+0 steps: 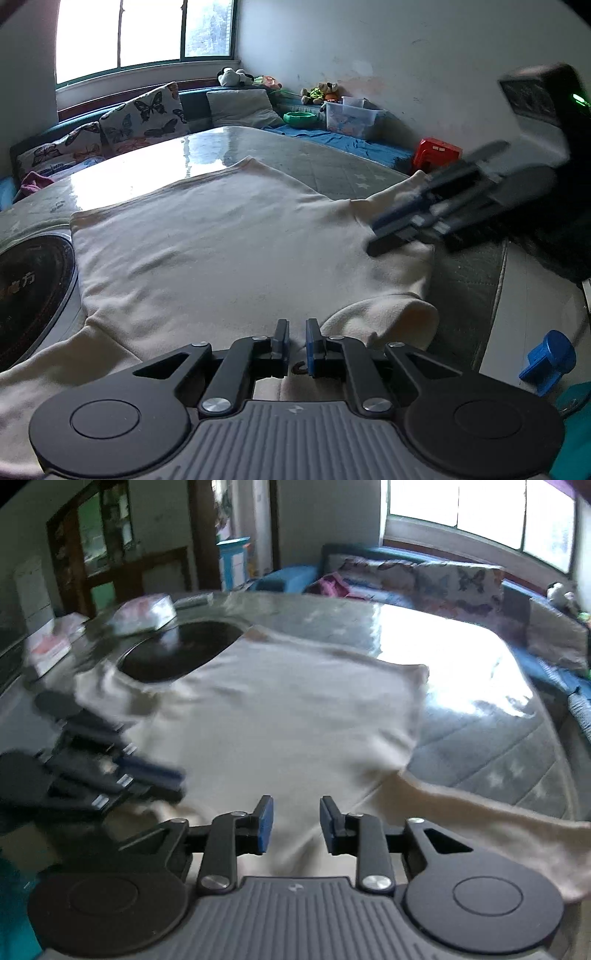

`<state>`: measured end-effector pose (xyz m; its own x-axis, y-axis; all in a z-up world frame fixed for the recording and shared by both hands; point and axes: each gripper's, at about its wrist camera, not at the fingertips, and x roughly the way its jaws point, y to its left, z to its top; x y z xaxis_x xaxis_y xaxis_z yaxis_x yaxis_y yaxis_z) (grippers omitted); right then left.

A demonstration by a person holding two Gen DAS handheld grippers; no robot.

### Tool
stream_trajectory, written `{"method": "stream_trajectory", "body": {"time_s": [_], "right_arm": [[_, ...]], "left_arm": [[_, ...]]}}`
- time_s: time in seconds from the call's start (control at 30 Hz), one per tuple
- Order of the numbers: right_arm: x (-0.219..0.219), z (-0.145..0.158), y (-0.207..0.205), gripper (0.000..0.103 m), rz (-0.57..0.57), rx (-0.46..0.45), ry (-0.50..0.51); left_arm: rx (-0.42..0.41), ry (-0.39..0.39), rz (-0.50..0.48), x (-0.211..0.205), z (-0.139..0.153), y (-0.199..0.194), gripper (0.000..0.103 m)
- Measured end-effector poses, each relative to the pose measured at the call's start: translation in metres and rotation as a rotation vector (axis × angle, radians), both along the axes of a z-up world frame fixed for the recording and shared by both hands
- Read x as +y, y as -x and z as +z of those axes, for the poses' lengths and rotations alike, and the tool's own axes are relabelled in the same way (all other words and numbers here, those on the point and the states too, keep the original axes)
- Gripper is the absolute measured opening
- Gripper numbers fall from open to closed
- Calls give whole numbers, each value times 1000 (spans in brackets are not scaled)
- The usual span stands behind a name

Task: Fold clothes
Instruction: 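Release the sweatshirt with the left gripper and smooth it flat, then grasp a sweatshirt side with the right gripper and fold it over the body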

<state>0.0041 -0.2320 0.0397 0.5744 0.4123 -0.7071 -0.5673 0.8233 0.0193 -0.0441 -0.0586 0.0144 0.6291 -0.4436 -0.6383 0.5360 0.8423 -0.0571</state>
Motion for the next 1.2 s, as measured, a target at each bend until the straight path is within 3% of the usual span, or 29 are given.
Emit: {"method": "stream_trajectory", "body": {"time_s": [0.27, 0.63, 0.77, 1.1, 1.2], "right_arm": [[-13, -21, -43, 31, -94, -4, 7], [-38, -12, 8, 33, -126, -12, -28], [-41, -19, 23, 37, -127, -19, 46], [-92, -16, 27, 42, -283, 14, -45], [-117, -15, 23, 42, -392, -4, -51]], "left_arm": [[7, -3, -4, 1, 2, 0, 11], [-39, 11, -72, -26, 23, -14, 11], [-42, 8, -136, -53, 18, -18, 11], [-10, 1, -214, -86, 2, -17, 15], [-7, -9, -223, -90, -2, -16, 15]]}}
